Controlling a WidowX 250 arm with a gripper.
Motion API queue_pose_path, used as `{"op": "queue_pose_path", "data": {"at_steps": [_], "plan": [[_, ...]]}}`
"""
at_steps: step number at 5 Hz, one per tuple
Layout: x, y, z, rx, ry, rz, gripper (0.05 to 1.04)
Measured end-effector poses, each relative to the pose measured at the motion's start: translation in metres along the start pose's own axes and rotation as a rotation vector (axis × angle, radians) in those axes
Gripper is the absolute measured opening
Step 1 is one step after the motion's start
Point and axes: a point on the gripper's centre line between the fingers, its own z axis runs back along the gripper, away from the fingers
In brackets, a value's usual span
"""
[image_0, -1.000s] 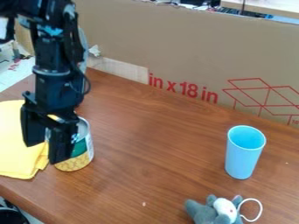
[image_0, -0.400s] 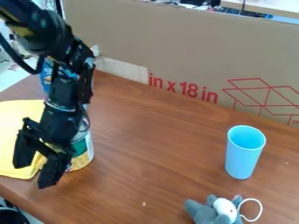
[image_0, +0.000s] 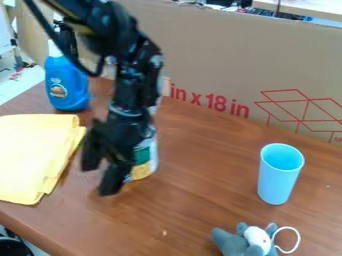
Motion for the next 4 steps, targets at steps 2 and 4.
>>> {"op": "queue_pose_path", "data": {"at_steps": [2,4], "plan": [[0.054,-0.033,0.038,-0.083,-0.260,-0.221,1.004],[0.091,-0.013,0.055,-0.173,-0.439,-0.136,1.004]]}}
